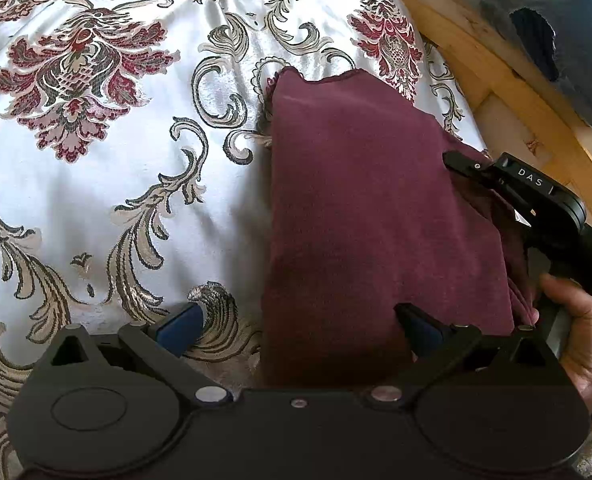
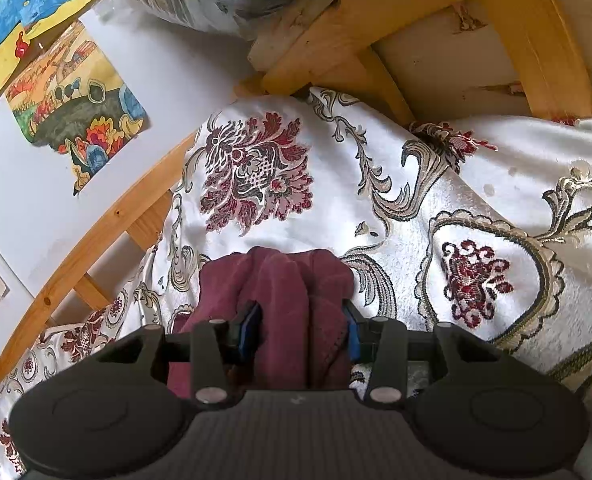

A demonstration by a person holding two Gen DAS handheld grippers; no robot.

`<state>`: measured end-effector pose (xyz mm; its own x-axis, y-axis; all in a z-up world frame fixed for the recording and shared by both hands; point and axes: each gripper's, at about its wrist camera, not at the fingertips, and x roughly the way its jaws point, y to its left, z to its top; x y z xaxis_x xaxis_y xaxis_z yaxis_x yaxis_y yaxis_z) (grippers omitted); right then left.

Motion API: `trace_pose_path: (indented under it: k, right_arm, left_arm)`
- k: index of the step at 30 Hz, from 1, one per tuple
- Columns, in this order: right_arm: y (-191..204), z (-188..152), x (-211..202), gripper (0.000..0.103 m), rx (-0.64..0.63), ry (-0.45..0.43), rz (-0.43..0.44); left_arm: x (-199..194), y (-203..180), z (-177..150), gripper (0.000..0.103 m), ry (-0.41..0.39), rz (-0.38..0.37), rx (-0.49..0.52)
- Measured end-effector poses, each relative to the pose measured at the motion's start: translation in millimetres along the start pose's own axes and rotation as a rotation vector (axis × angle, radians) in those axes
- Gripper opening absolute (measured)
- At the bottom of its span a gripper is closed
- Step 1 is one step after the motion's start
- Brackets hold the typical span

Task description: Fold small clothes

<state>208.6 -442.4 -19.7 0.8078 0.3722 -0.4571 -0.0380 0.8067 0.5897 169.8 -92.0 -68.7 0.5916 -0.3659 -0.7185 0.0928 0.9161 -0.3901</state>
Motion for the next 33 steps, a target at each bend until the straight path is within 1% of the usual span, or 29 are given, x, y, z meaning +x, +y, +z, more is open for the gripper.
trace_pose_path:
  k: [3, 4, 6, 8, 10, 12, 14, 16, 17, 19, 22, 24, 26, 27, 29, 32, 33]
  right_arm:
    - [2.0, 0.5, 0.1, 0.047, -0.013, 0.006, -0.010]
    - [3.6, 0.7, -0.2, 0.047, -0.019, 0.006, -0.017]
    - [7.7, 0.6, -1.4, 0.050, -0.033, -0.004, -0.036]
    - [10.9, 0.1, -2.0, 0.052, -0.045, -0.006, -0.051]
    - [11.2, 0.8, -2.7, 0.057, -0.043, -0.004, -0.054]
    - [9.1, 1.8, -3.5, 0.061, -0.031, 0.000, -0.042]
    - [5.7, 2.3, -3.6, 0.065, -0.012, 0.005, -0.021]
    - [3.2, 3.0, -4.0, 0.072, 0.007, 0.002, 0.001]
    - [3.1, 3.2, -3.9, 0.074, 0.007, 0.003, 0.010]
    - [6.1, 2.8, -2.9, 0.082, -0.007, 0.010, 0.019]
    - [11.5, 2.1, -0.5, 0.082, -0.037, 0.025, -0.005]
    - [11.8, 2.0, -1.2, 0.082, -0.035, 0.027, -0.006]
    - [9.3, 3.3, -3.0, 0.082, -0.009, 0.029, 0.015]
    - [6.7, 4.6, -4.2, 0.082, 0.015, 0.030, 0.033]
    - [0.2, 7.3, -7.3, 0.080, 0.076, 0.024, 0.065]
    - [-8.9, 9.8, -9.4, 0.069, 0.137, 0.023, 0.088]
    - [-11.2, 9.9, -9.5, 0.060, 0.145, 0.024, 0.085]
  left_arm:
    - [-5.2, -0.6, 2.6, 0.102, -0.010, 0.002, -0.003]
    - [-9.3, -2.0, 3.1, 0.100, -0.029, 0.006, 0.003]
    - [-16.6, -8.8, 5.5, 0.095, -0.069, 0.005, 0.054]
    - [-19.0, -15.1, 10.2, 0.095, -0.084, 0.002, 0.101]
    - [-17.7, -16.7, 16.7, 0.095, -0.085, -0.022, 0.110]
    - [-14.0, -14.3, 23.8, 0.095, -0.078, -0.051, 0.081]
    - [-6.1, -9.2, 30.1, 0.092, -0.045, -0.075, 0.037]
    - [3.4, -2.7, 33.1, 0.091, -0.001, -0.104, -0.012]
    - [7.3, 0.3, 33.7, 0.090, 0.017, -0.119, -0.033]
    - [12.5, 4.6, 33.5, 0.088, 0.040, -0.136, -0.062]
    - [16.5, 10.2, 31.5, 0.084, 0.057, -0.159, -0.097]
    - [16.7, 12.5, 29.9, 0.083, 0.057, -0.159, -0.108]
    - [16.8, 11.1, 29.2, 0.082, 0.052, -0.154, -0.107]
    - [17.1, 10.2, 28.8, 0.080, 0.050, -0.150, -0.102]
    - [17.2, 9.5, 27.9, 0.078, 0.048, -0.149, -0.098]
    - [16.9, 14.4, 28.0, 0.076, 0.049, -0.164, -0.124]
    - [17.2, 16.2, 28.0, 0.074, 0.048, -0.169, -0.133]
